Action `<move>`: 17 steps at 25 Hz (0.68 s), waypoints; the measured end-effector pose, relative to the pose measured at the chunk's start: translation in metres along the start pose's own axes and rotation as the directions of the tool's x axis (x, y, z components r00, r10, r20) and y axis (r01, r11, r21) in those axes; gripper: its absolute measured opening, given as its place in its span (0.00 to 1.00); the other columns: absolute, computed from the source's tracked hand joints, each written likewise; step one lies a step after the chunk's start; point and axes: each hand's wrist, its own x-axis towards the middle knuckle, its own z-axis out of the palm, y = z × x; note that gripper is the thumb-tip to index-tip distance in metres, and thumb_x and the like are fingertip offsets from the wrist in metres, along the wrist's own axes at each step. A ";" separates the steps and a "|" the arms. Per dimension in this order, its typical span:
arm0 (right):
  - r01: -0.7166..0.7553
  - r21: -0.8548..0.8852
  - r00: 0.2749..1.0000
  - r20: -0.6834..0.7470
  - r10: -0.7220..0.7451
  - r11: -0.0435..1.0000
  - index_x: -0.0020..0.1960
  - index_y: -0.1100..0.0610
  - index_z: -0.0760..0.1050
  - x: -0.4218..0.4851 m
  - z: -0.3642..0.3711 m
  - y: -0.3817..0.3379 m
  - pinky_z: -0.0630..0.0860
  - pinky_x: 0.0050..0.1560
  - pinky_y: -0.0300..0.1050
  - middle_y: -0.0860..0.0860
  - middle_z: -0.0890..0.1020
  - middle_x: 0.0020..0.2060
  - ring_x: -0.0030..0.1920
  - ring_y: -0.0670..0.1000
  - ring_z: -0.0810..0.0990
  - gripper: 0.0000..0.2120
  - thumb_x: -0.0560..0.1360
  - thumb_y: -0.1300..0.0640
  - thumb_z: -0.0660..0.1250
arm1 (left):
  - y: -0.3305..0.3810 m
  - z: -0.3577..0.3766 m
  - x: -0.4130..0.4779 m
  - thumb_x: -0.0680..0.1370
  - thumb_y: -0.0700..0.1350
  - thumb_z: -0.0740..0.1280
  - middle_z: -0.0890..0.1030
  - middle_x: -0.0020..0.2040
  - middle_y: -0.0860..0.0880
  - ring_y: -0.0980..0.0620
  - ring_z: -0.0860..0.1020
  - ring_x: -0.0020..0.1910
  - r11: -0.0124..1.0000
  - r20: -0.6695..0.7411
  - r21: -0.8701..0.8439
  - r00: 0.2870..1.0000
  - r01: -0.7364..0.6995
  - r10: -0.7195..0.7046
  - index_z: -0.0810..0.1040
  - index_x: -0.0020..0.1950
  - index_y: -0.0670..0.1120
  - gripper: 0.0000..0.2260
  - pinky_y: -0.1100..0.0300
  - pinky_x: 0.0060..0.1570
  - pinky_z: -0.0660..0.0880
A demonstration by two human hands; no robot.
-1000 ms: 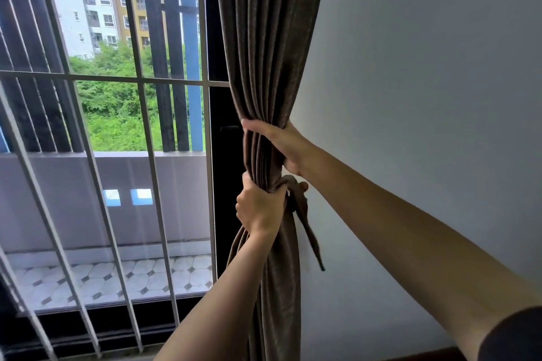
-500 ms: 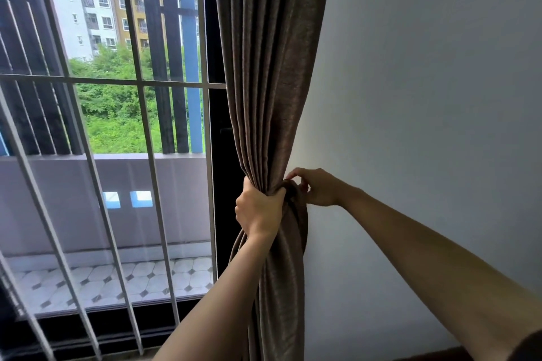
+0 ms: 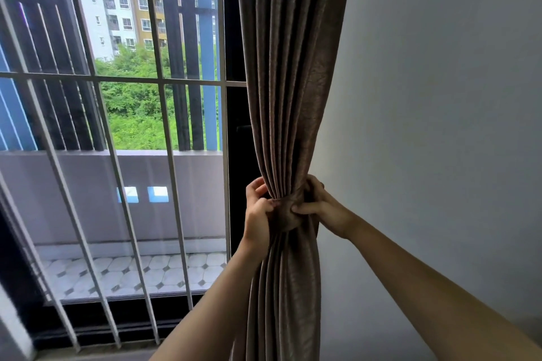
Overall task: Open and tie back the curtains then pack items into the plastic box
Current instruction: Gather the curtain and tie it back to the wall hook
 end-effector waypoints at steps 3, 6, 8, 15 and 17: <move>0.009 -0.130 1.000 0.018 -0.007 0.991 0.70 0.51 0.62 -0.001 0.000 -0.006 0.75 0.55 0.35 0.45 0.75 0.60 0.60 0.44 0.75 0.35 0.68 0.57 0.74 | 0.007 -0.007 0.018 0.74 0.34 0.58 0.77 0.58 0.42 0.45 0.78 0.55 0.984 0.059 0.155 0.993 0.092 -0.102 0.66 0.68 0.46 0.23 0.47 0.56 0.76; 0.047 -0.201 0.999 0.034 -0.041 0.978 0.70 0.53 0.64 0.003 0.002 -0.011 0.75 0.59 0.39 0.47 0.77 0.60 0.60 0.46 0.76 0.34 0.68 0.58 0.75 | 0.016 -0.013 0.032 0.73 0.30 0.57 0.79 0.53 0.44 0.46 0.78 0.52 0.943 0.207 0.292 0.952 0.160 -0.226 0.69 0.67 0.50 0.25 0.49 0.53 0.76; 0.043 -0.228 0.999 0.040 -0.034 0.973 0.69 0.52 0.66 0.004 0.001 -0.013 0.74 0.63 0.46 0.49 0.77 0.60 0.61 0.48 0.76 0.34 0.66 0.55 0.76 | 0.025 -0.017 0.040 0.70 0.31 0.58 0.79 0.49 0.46 0.46 0.77 0.52 0.914 0.280 0.374 0.920 0.157 -0.272 0.71 0.62 0.52 0.25 0.48 0.55 0.75; 0.031 -0.190 0.999 0.037 -0.025 0.981 0.67 0.53 0.68 0.002 0.002 -0.014 0.74 0.62 0.45 0.50 0.79 0.59 0.61 0.50 0.77 0.30 0.68 0.58 0.75 | 0.044 -0.024 0.053 0.69 0.43 0.72 0.82 0.49 0.49 0.52 0.80 0.51 0.726 0.344 0.682 0.917 -0.094 -0.204 0.79 0.50 0.53 0.11 0.58 0.56 0.76; 0.020 -0.174 0.999 0.043 -0.013 0.985 0.66 0.51 0.68 0.000 0.004 -0.014 0.74 0.61 0.42 0.48 0.79 0.57 0.59 0.47 0.78 0.28 0.69 0.62 0.73 | 0.042 -0.028 0.055 0.63 0.53 0.74 0.83 0.44 0.47 0.49 0.81 0.47 0.632 0.269 0.762 0.957 -0.139 -0.113 0.80 0.45 0.54 0.13 0.52 0.52 0.78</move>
